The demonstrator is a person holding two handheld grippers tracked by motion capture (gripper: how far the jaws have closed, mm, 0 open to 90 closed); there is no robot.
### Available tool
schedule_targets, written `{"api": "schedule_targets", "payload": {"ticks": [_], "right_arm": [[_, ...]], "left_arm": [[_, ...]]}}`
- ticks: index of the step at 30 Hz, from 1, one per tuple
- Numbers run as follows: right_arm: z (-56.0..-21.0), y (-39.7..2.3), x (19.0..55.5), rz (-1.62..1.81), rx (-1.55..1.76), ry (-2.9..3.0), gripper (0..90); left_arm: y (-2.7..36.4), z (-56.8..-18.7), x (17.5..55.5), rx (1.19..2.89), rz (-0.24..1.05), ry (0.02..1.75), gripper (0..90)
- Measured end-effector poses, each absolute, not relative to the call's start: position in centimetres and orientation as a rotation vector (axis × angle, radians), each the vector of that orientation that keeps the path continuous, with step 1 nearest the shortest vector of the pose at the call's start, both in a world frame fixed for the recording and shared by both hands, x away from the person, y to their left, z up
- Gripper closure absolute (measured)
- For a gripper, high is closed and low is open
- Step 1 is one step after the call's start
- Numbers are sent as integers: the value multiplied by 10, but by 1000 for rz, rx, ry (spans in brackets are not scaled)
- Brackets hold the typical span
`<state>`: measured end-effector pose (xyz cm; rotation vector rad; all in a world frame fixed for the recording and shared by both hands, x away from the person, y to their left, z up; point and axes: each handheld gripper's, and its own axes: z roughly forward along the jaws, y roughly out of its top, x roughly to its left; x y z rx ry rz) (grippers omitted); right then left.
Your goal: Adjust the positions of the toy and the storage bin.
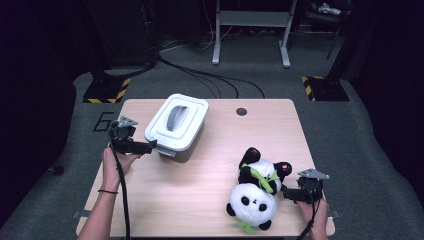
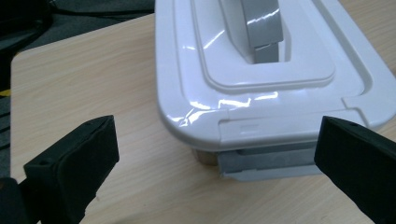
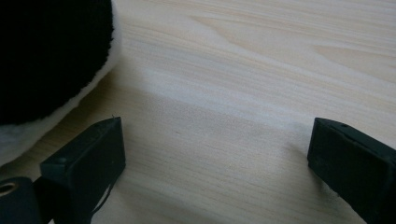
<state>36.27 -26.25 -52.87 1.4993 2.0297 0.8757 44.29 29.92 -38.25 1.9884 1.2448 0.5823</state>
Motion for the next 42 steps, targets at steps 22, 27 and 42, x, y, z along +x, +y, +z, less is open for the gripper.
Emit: {"api": "schedule_targets", "payload": {"ticks": [22, 27, 42], "right_arm": [[-529, -263, 363, 877, 1496, 2031, 33], [-529, -263, 363, 876, 1493, 2031, 34], [-529, -263, 363, 879, 1498, 2031, 37]], "left_arm": [[238, -370, 505, 2071, 580, 1112, 142], [229, -372, 513, 2098, 587, 1094, 237], [222, -374, 526, 2102, 644, 1119, 540]]}}
